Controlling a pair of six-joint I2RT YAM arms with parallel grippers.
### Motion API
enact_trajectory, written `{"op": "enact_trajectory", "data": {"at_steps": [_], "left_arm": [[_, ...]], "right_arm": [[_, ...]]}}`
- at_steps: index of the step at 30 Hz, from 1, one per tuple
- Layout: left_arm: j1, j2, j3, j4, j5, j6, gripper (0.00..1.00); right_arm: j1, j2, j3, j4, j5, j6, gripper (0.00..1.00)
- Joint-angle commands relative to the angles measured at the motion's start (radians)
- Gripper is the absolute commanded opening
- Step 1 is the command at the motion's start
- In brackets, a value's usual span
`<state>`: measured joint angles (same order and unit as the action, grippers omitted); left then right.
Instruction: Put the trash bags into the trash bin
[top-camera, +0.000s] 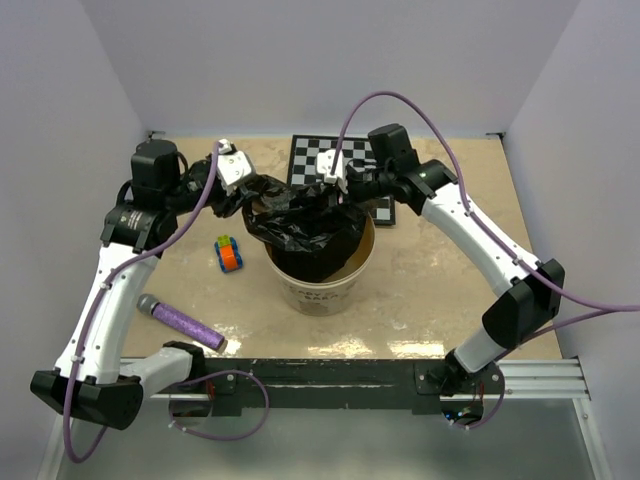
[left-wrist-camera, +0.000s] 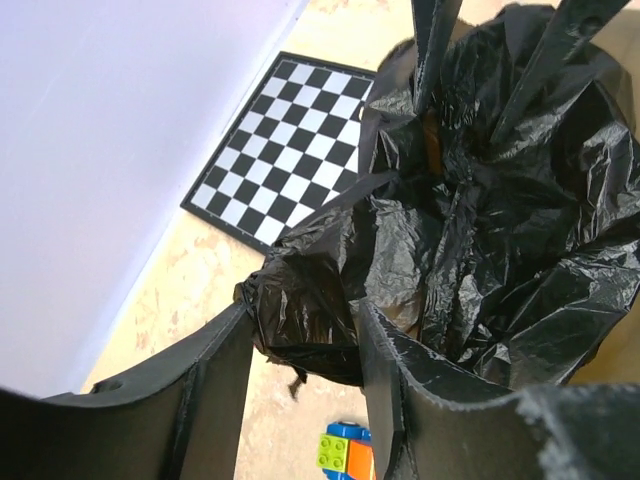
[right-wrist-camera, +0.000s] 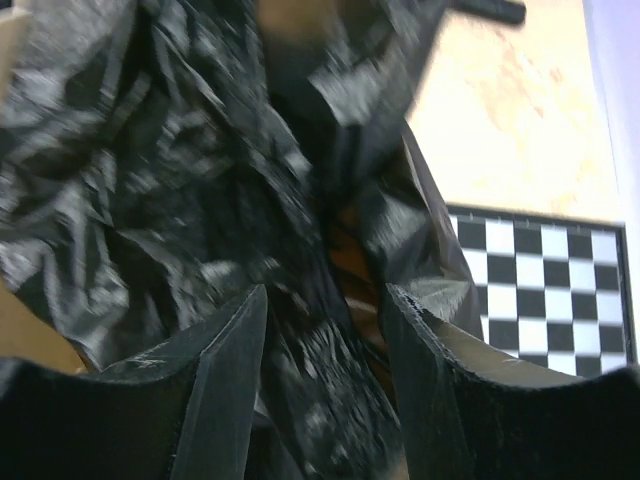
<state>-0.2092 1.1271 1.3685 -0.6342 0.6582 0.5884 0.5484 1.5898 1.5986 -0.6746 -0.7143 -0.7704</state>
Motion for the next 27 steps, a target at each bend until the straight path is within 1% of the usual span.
{"op": "enact_trajectory", "data": {"at_steps": [1,4,7,9,14,19,23,27], "left_arm": [[0.004,-0.049,-0.052,0.076,-0.026,-0.041,0.48],[0.004,-0.047,-0.066,0.080,-0.035,-0.053,0.42],[0.004,-0.047,-0.082,0.087,-0.054,-0.065,0.39],[0.004,-0.055,-0.094,0.091,-0.058,-0.067,0.37],[0.004,-0.069,-0.129,0.111,-0.074,-0.071,0.35],[0.004,-0.066,-0.137,0.116,-0.078,-0.075,0.34],[0.004,-0.061,-0.135,0.130,-0.081,-0.081,0.33],[0.004,-0.061,-0.135,0.130,-0.088,-0.081,0.33]], "right_arm": [[0.047,-0.008,0.063,0.010,0.013,-0.038,0.52],[0.068,0.002,0.060,0.027,0.032,-0.023,0.48],[0.079,0.004,0.075,0.032,0.065,-0.018,0.49],[0.081,-0.022,0.060,0.072,0.096,0.006,0.50],[0.113,-0.086,0.029,0.136,0.196,0.013,0.50],[0.156,-0.165,-0.017,0.188,0.216,-0.023,0.50],[0.196,-0.149,-0.028,0.129,0.208,-0.069,0.44],[0.205,-0.140,-0.084,0.179,0.234,-0.049,0.44]]}}
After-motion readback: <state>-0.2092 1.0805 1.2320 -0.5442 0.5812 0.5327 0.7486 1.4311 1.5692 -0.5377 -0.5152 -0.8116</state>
